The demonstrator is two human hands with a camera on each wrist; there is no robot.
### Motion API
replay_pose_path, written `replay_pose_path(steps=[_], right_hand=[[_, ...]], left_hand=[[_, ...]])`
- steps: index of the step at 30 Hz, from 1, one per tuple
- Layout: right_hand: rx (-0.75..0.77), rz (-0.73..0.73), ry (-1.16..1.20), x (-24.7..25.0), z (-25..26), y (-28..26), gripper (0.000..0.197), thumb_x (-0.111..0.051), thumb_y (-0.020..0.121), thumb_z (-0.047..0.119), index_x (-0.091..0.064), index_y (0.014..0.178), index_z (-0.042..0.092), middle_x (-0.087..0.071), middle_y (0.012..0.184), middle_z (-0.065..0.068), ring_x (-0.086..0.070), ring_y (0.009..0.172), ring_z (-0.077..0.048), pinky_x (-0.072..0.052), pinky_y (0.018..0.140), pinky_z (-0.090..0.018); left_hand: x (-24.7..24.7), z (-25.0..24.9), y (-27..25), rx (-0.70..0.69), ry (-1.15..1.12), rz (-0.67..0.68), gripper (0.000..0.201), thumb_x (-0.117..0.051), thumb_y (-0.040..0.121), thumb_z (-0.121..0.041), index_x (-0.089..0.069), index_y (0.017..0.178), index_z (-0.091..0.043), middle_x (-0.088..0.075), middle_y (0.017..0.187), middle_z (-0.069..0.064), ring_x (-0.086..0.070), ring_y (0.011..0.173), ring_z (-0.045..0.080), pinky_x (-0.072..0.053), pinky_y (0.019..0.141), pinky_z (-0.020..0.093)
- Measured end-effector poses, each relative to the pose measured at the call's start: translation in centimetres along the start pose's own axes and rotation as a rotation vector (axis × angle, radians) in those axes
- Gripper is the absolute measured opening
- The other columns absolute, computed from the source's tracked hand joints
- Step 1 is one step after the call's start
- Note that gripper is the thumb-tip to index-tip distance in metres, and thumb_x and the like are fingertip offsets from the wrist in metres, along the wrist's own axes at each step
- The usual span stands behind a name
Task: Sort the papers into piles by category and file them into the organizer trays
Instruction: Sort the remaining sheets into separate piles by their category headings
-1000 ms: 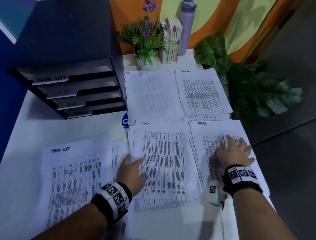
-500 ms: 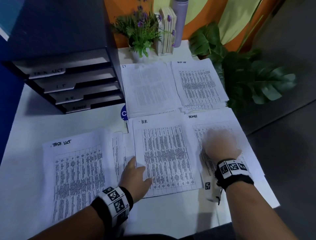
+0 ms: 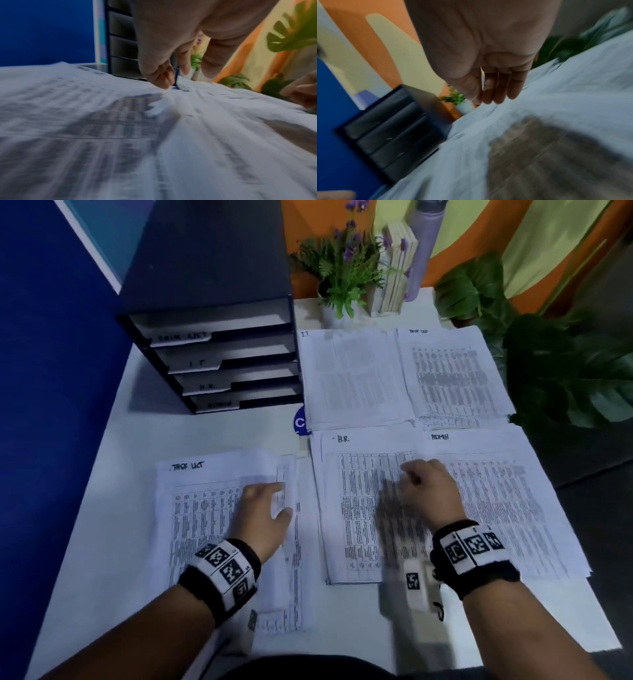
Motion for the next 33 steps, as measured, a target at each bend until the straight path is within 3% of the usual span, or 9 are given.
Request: replay_pose_path(steps=[5,8,11,14,16,22,28,31,33], right_hand=[[0.107,0.347,0.216,-6.7,8.2,-3.8,0.017,-0.058,0.093,0.016,-0.071,0.103,0.011,-0.068,0.099,-0.003,-0.062,0.092,-0.018,-0.049,0.085,-0.027],[0.119,0.468,0.247,-10.4,10.6,-5.7,0.018,-0.058,0.092,0.017,-0.072,0.101,0.011,-0.072,0.097,-0.005,-0.065,0.092,-0.018,-0.048,0.084,-0.023],[0.119,0.522,0.098,-13.3,11.8,-6.8,0.019,-0.057,0.091,0.021,-0.070,0.094,0.009,-0.071,0.094,-0.009,-0.064,0.093,-0.023,-0.043,0.075,-0.024],[0.017,0.513,0.069,-15.2,12.0,-7.2,0.023,-0.059,0.089,0.030,-0.050,0.073,0.015,-0.054,0.072,-0.001,-0.053,0.072,-0.021,-0.035,0.057,-0.027],[-0.032,0.499,0.089,-15.9,12.3,-7.1,0.026,-0.061,0.088,0.034,-0.044,0.079,0.016,-0.050,0.077,0.002,-0.049,0.072,-0.018,-0.034,0.061,-0.025],[-0.026,0.266,0.101,-14.7,11.8,-6.4,0.032,-0.061,0.079,0.003,-0.041,0.062,0.019,-0.057,0.072,0.000,-0.053,0.061,-0.013,-0.029,0.043,-0.007],[-0.217,0.178,0.204,-12.5,7.9,-6.0,0.027,-0.058,0.083,0.010,-0.041,0.062,0.014,-0.054,0.061,-0.003,-0.053,0.058,-0.024,-0.048,0.060,-0.032],[-0.306,0.158,0.313,-12.5,5.3,-5.6,0.014,-0.054,0.078,0.012,-0.049,0.070,0.003,-0.067,0.078,-0.023,-0.062,0.059,-0.034,-0.057,0.056,-0.051],[-0.344,0.147,0.394,-12.3,4.7,-5.9,0.012,-0.056,0.079,0.008,-0.051,0.075,-0.003,-0.066,0.087,-0.031,-0.060,0.058,-0.027,-0.055,0.054,-0.053]], left_hand=[[5.5,8.5,-0.5,0.308,0.140,-0.138,0.061,-0.053,0.096,-0.026,-0.028,0.150,-0.014,-0.014,0.160,0.010,-0.018,0.146,0.026,-0.018,0.120,0.037],[7.0,12.1,-1.7,0.443,0.187,-0.125,0.067,-0.050,0.097,-0.028,-0.017,0.153,-0.009,-0.003,0.162,0.012,-0.011,0.148,0.028,-0.017,0.119,0.037],[7.2,13.7,-2.3,0.402,0.206,-0.095,0.067,-0.050,0.097,-0.029,-0.019,0.152,-0.007,-0.003,0.162,0.010,-0.015,0.148,0.028,-0.018,0.118,0.036],[6.7,14.3,-2.9,0.297,0.207,-0.027,0.069,-0.053,0.096,-0.034,-0.022,0.153,-0.012,-0.004,0.163,0.005,-0.011,0.149,0.023,-0.015,0.120,0.035],[6.2,14.4,-3.3,0.222,0.195,0.008,0.067,-0.056,0.094,-0.036,-0.027,0.151,-0.017,-0.007,0.162,0.002,-0.012,0.149,0.021,-0.016,0.121,0.037],[7.1,15.2,-3.3,0.161,0.217,-0.051,0.064,-0.058,0.093,-0.031,-0.032,0.149,-0.014,-0.025,0.158,0.004,-0.024,0.145,0.021,-0.022,0.119,0.036],[7.9,16.0,-2.5,0.307,0.281,-0.086,0.066,-0.059,0.089,-0.039,-0.036,0.146,-0.017,-0.031,0.149,0.009,-0.035,0.136,0.029,-0.027,0.115,0.042],[7.5,15.9,-2.5,0.346,0.350,-0.075,0.083,-0.067,0.082,-0.045,-0.027,0.149,-0.017,-0.027,0.148,0.009,-0.033,0.135,0.029,-0.027,0.115,0.042],[7.0,15.9,-2.5,0.348,0.361,-0.068,0.096,-0.073,0.076,-0.047,-0.020,0.150,-0.017,-0.024,0.148,0.008,-0.030,0.136,0.029,-0.025,0.116,0.041]])
Point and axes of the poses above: each hand's wrist, its own y-axis towards the middle knuckle, its own x-axis out of the back of the hand, z = x × y, the point moved 3 cm from there along y, towards the middle knuckle
